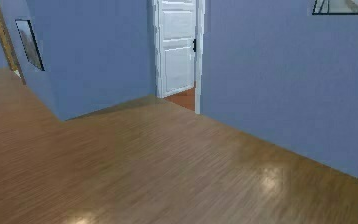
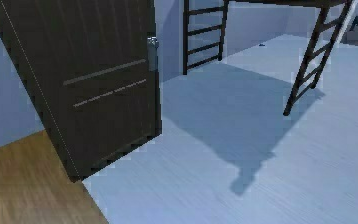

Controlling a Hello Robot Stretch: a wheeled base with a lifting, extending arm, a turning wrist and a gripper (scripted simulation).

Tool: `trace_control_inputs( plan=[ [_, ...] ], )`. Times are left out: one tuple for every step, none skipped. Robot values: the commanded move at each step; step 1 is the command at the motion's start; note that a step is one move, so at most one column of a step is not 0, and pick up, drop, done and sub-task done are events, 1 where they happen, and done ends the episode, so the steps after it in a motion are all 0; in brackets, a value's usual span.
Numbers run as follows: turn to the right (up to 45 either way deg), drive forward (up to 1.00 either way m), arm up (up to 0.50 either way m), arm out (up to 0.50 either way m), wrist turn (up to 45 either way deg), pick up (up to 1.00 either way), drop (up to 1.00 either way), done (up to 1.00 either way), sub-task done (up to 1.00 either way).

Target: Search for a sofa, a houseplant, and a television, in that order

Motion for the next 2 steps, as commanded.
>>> trace_control_inputs(
  plan=[
    [-6.0,0.0,0.0,0.0,0.0,0.0,0.0,0.0,0.0],
    [0.0,0.1,0.0,0.0,0.0,0.0,0.0,0.0,0.0]
  ],
)
